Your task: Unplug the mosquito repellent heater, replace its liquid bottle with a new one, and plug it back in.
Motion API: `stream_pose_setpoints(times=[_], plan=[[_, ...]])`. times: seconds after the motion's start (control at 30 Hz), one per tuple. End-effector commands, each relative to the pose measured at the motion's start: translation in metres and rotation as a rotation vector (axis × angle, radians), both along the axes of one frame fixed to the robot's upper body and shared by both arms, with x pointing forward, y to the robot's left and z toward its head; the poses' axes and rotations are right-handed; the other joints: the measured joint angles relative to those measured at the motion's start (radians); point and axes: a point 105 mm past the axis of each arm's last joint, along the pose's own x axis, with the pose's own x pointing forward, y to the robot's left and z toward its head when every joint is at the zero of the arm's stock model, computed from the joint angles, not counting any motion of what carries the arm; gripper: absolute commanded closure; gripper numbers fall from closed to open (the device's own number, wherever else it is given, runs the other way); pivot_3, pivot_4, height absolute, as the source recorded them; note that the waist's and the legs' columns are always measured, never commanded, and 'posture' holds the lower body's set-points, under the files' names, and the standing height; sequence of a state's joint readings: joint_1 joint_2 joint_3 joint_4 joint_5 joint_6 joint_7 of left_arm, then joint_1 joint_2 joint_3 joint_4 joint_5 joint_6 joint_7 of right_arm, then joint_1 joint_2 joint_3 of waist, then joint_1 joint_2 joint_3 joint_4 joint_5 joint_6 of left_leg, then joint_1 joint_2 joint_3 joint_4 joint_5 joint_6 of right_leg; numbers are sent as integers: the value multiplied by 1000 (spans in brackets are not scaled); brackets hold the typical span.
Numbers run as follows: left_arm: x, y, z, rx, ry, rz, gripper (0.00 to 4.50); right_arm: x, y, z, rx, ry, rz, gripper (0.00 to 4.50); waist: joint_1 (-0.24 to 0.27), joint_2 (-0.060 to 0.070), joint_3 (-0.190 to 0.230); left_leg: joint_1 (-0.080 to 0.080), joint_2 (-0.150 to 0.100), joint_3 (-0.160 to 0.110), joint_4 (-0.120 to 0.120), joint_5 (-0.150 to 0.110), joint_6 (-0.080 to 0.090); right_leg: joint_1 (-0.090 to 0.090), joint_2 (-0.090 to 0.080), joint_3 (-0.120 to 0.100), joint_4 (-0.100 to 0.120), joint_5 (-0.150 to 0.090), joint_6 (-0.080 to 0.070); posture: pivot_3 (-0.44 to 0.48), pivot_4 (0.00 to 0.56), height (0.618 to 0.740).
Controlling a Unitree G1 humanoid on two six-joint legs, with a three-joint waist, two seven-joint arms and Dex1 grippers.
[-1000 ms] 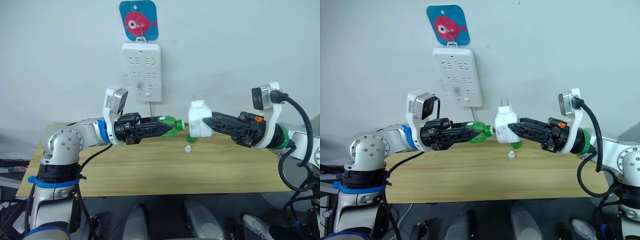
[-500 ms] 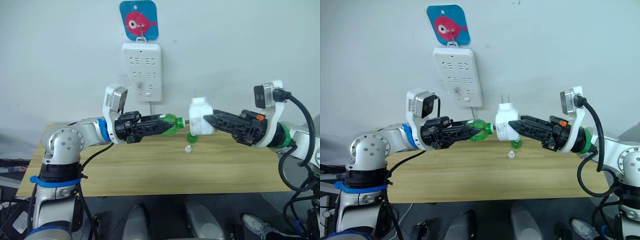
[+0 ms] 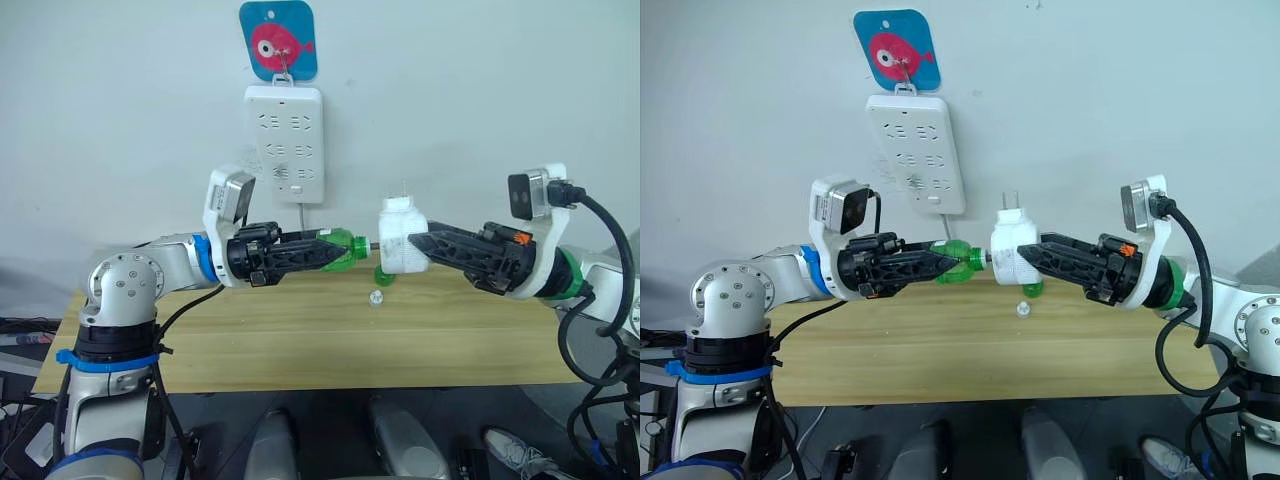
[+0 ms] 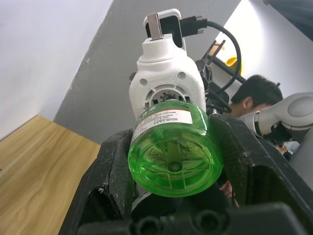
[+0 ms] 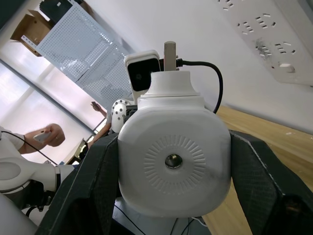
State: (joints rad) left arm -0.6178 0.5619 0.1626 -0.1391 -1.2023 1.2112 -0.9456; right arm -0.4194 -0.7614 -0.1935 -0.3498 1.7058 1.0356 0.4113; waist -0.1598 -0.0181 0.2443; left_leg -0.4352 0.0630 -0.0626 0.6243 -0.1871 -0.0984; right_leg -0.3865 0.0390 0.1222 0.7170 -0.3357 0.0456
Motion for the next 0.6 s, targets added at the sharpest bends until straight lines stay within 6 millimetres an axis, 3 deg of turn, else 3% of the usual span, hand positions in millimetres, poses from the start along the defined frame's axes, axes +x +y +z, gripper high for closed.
stream_pose_setpoints(times=[0.03, 0.6], plan=[[-4, -5, 17, -32, -95, -14, 2181, -8, 7, -4, -40, -11, 38, 1625, 0, 0, 0, 0, 0, 0, 0, 0, 0, 0, 0, 0, 0, 0, 0, -183, 180, 740], [2, -6, 1, 39, -110, 28, 2183, -4, 8, 0, -18, -17, 21, 1625, 2, 0, 0, 0, 0, 0, 0, 0, 0, 0, 0, 0, 0, 0, 0, -180, 179, 740]])
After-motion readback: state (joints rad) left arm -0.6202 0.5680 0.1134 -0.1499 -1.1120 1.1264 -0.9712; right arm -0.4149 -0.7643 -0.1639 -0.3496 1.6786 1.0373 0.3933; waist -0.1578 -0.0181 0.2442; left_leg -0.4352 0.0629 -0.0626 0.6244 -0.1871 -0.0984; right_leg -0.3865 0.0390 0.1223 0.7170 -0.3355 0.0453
